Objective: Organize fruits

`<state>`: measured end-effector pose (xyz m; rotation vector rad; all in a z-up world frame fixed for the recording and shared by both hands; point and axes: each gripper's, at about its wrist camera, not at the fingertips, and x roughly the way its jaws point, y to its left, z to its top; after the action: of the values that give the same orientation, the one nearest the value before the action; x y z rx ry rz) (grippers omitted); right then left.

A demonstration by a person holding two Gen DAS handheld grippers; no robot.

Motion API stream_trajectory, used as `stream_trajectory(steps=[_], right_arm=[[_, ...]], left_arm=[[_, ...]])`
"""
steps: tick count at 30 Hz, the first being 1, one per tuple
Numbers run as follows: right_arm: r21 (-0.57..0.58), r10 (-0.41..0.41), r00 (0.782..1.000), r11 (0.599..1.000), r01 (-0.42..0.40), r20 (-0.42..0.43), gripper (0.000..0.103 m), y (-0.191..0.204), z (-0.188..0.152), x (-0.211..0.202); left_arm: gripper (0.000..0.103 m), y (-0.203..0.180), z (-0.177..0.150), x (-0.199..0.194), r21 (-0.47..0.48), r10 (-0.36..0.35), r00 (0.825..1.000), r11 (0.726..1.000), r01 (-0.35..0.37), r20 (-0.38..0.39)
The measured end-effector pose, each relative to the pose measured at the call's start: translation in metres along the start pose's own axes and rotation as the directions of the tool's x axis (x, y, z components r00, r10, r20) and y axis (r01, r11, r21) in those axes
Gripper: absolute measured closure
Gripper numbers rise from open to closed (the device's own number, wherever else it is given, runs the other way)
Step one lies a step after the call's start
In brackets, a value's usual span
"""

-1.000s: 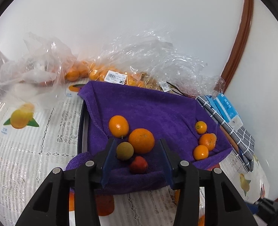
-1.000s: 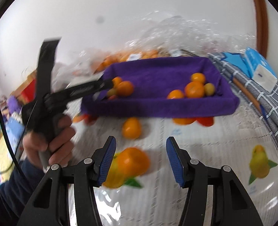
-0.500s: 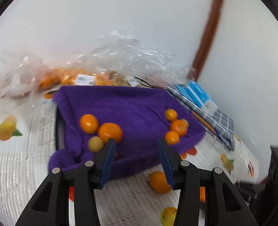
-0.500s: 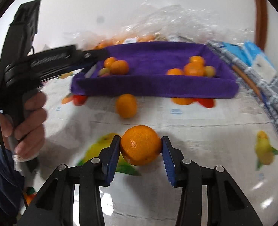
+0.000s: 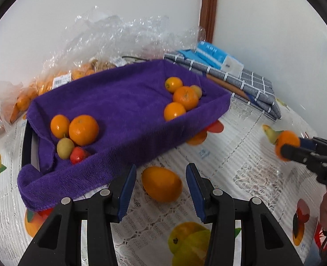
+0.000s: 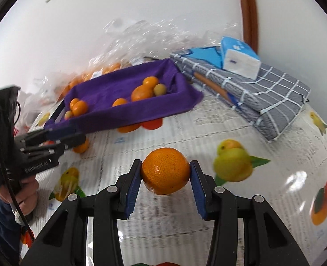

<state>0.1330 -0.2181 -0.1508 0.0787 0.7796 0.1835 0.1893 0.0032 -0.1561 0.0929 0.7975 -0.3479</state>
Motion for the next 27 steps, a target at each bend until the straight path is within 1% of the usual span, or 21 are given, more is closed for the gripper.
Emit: stream_trajectory(steps=[3,6,8,13,16,21,27], right_arm=[[-0.004,-0.005,1.000,1.000,0.005,0.007,0.060,-0.003,0.001,-0.002],[-0.022,-0.014,1.000,1.000,0.014,0.014,0.060,0.000,0.002,-0.001],[-0.038,-0.017,1.000,0.999,0.018,0.018,0.060,0.003,0.003,0.000],[-0.061,-0.011,1.000,0.998,0.013,0.030,0.060,0.010,0.010,0.005],[-0.078,-0.001,0.999,0.997,0.005,0.051,0.060,0.018,0.021,0.007],[-0.106,0.024,0.996,0.994,-0.016,0.083,0.060,0.031,0.050,0.012],[-0.151,0.070,0.992,0.987,-0.053,0.109,0.060,0.053,0.093,0.032]], left_arm=[[0.059,0.003,-0.001,0.002,-0.013,0.001,1.000,1.000,-0.001,-0.013],[0.066,0.002,-0.001,0.005,-0.010,-0.015,1.000,1.000,0.015,-0.025],[0.066,0.000,-0.001,0.004,-0.002,-0.007,1.000,1.000,0.007,-0.019],[0.066,0.005,0.001,-0.007,-0.036,-0.050,0.998,0.998,0.051,0.041],[0.066,0.012,0.005,-0.017,-0.070,-0.049,0.995,0.996,0.055,0.086],[0.066,0.039,0.012,-0.033,-0.169,0.009,0.989,0.986,0.017,0.150],[0.066,0.077,0.021,-0.048,-0.291,0.087,0.978,0.956,-0.028,0.191]])
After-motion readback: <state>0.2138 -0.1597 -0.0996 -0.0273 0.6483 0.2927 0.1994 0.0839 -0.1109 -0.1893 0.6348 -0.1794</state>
